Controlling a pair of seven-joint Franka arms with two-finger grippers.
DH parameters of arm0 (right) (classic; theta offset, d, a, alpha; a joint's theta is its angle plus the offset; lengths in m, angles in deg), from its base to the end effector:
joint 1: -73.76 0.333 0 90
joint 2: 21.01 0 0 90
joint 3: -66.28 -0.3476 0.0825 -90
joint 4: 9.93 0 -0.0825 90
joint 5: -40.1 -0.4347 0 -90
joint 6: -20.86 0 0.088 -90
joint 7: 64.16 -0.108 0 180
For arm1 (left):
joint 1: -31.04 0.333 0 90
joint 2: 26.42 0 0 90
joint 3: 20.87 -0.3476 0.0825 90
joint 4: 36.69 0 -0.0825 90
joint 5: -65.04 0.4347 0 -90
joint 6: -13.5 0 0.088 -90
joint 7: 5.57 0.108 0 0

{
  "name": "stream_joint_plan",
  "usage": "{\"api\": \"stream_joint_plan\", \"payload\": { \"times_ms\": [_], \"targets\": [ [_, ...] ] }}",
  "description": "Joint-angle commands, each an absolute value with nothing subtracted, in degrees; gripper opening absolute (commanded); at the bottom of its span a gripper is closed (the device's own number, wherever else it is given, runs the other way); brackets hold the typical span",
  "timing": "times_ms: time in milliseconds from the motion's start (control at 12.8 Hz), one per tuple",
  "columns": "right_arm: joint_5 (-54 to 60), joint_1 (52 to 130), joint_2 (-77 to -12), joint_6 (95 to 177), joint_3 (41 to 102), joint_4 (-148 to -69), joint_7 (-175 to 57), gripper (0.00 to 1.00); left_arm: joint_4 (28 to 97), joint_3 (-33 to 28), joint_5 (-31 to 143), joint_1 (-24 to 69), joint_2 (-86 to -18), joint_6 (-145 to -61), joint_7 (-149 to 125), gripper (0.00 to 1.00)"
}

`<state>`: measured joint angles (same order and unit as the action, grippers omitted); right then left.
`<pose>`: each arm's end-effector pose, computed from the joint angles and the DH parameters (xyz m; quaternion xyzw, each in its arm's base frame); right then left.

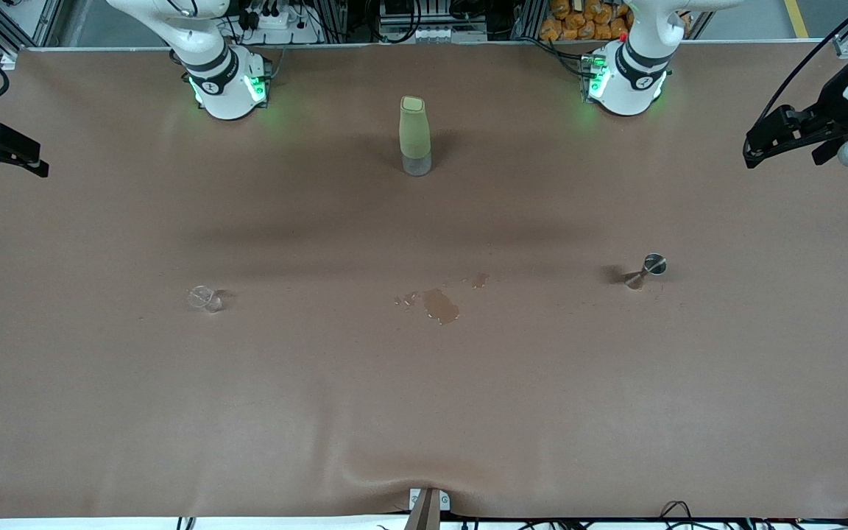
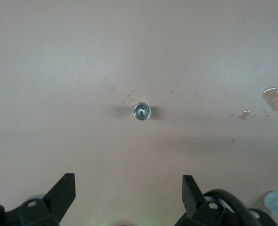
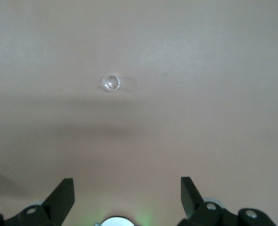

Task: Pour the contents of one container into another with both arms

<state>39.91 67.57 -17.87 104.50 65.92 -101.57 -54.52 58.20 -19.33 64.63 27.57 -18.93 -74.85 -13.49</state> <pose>0.5713 -0.0578 0.6634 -0.9985 -0.0333 0.0418 0.0072 0.5545 -0.0505 0.6840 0.9996 0.0254 0.0080 0.0027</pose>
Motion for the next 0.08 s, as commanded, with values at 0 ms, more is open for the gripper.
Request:
{"api": "stream_joint_plan", "payload": {
  "times_ms": [0],
  "targets": [
    [37.73,68.4,-18.72,104.09,67.07,-99.93,-55.1,1.0,58.94,-19.37,66.27,27.27,-17.89,-74.48,-14.45,1.0]
  ]
}}
